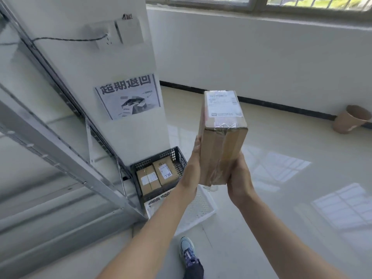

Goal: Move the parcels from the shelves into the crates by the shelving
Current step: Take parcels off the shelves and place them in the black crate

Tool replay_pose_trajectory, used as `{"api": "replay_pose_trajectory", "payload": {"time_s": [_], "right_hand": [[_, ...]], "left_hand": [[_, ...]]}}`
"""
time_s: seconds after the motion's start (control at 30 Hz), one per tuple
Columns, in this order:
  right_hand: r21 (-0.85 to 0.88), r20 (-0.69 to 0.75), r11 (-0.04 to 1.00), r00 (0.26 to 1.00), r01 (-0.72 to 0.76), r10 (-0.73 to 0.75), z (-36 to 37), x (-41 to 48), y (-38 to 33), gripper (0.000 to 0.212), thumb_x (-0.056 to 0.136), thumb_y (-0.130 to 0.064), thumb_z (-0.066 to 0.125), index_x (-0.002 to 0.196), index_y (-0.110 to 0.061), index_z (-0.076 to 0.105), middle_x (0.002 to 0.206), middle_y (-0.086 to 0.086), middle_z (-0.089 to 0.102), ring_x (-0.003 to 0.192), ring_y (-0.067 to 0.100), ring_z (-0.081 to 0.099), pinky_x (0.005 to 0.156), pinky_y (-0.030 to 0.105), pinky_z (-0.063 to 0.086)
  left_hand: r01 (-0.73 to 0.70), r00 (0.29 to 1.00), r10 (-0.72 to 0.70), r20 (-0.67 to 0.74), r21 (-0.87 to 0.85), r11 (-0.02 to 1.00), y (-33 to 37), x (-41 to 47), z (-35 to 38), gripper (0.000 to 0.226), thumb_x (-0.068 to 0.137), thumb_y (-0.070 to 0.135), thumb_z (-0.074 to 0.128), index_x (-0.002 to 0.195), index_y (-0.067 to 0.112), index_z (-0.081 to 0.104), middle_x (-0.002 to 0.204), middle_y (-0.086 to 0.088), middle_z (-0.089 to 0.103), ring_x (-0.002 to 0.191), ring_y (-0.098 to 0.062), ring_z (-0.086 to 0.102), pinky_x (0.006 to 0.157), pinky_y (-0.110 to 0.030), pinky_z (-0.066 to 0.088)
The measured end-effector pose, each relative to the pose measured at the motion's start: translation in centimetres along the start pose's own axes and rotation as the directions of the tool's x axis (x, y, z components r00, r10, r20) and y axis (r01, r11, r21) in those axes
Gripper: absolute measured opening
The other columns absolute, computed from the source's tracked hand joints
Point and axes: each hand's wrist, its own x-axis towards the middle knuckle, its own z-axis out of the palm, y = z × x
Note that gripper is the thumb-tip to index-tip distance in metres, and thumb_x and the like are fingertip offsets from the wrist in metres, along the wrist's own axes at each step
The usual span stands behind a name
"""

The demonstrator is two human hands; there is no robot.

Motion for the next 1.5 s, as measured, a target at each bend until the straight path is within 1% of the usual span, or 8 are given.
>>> {"api": "replay_pose_trajectory", "payload": {"time_s": [0.37,0.5,0.7,0.8,0.97,1.13,1.27,1.5], "right_hand": [[-0.102,0.163,0.992,0.983,-0.072,0.088,4.1,13.6,1.7,0.037,0.105,-0.022,0.024,0.082,-0.018,0.053,0.071,-0.007,0.063,0.068,0.006,0.06,0.064,0.023,0.048],[-0.125,0.228,0.988,0.966,-0.096,0.123,4.9,17.5,2.4,0.038,0.104,-0.019,0.022,0.08,-0.019,0.051,0.065,-0.01,0.065,0.061,0.003,0.061,0.054,0.016,0.048],[-0.104,0.305,0.981,0.934,-0.163,0.187,5.0,23.5,3.8,0.043,0.106,-0.02,0.022,0.078,-0.019,0.054,0.063,-0.01,0.064,0.059,0.002,0.061,0.051,0.015,0.047],[-0.147,0.314,0.973,0.924,-0.178,0.217,4.9,26.0,4.4,0.058,0.108,-0.017,0.019,0.065,-0.021,0.058,0.055,-0.013,0.061,0.051,0.0,0.057,0.047,0.013,0.044],[-0.153,0.352,0.965,0.901,-0.212,0.254,4.5,30.3,7.7,0.062,0.11,-0.022,0.02,0.074,-0.021,0.071,0.071,-0.008,0.073,0.066,0.003,0.067,0.06,0.017,0.051],[-0.22,0.344,0.95,0.894,-0.22,0.286,5.0,33.3,12.6,0.056,0.102,-0.038,0.032,0.134,-0.001,0.056,0.113,0.006,0.075,0.104,0.022,0.07,0.087,0.039,0.054],[-0.305,0.343,0.931,0.888,-0.201,0.305,4.9,36.0,17.2,0.052,0.093,-0.028,0.035,0.141,-0.017,0.052,0.137,0.001,0.064,0.117,0.009,0.064,0.088,0.023,0.051],[-0.413,0.329,0.89,0.879,-0.195,0.345,6.0,40.4,24.3,0.038,0.104,-0.02,0.036,0.12,-0.021,0.07,0.1,-0.01,0.077,0.09,0.006,0.069,0.07,0.019,0.051]], "left_hand": [[-0.022,0.991,0.022,-0.134,0.001,1.0,0.8,10.4,-6.1,0.077,0.107,0.062,0.019,0.123,0.005,0.069,0.091,0.003,0.077,0.083,-0.008,0.073,0.067,-0.019,0.054],[-0.008,0.986,-0.002,-0.168,-0.062,0.998,1.2,13.0,-6.8,0.07,0.108,0.061,0.02,0.127,0.018,0.072,0.116,-0.004,0.077,0.108,-0.018,0.072,0.088,-0.032,0.058],[-0.007,0.956,-0.018,-0.294,-0.086,0.996,0.5,17.5,-8.0,0.059,0.109,0.046,0.027,0.153,0.01,0.042,0.136,-0.016,0.064,0.107,-0.011,0.068,0.08,-0.021,0.053],[-0.031,0.935,0.011,-0.355,-0.05,0.998,-0.2,19.5,-8.1,0.054,0.109,0.035,0.027,0.147,0.0,0.043,0.098,-0.001,0.075,0.082,-0.003,0.067,0.067,-0.015,0.051],[-0.003,0.884,-0.051,-0.465,-0.116,0.993,-2.2,22.3,-8.9,0.062,0.092,0.058,0.04,0.138,0.023,0.06,0.115,0.013,0.073,0.107,-0.004,0.063,0.094,-0.031,0.044],[-0.023,0.864,-0.084,-0.497,-0.204,0.979,-4.1,24.8,-11.3,0.059,0.095,0.077,0.033,0.121,0.04,0.072,0.126,0.012,0.072,0.124,-0.009,0.06,0.111,-0.041,0.04],[-0.004,0.906,-0.07,-0.418,-0.173,0.985,-6.4,26.9,-14.0,0.087,0.076,0.095,0.03,0.132,0.038,0.065,0.133,0.005,0.069,0.129,-0.018,0.061,0.11,-0.047,0.043],[0.086,0.932,-0.132,-0.338,-0.149,0.985,-14.4,31.6,-20.4,0.078,0.079,0.074,0.064,0.145,0.034,0.054,0.137,0.004,0.066,0.131,-0.02,0.058,0.103,-0.042,0.042]]}}
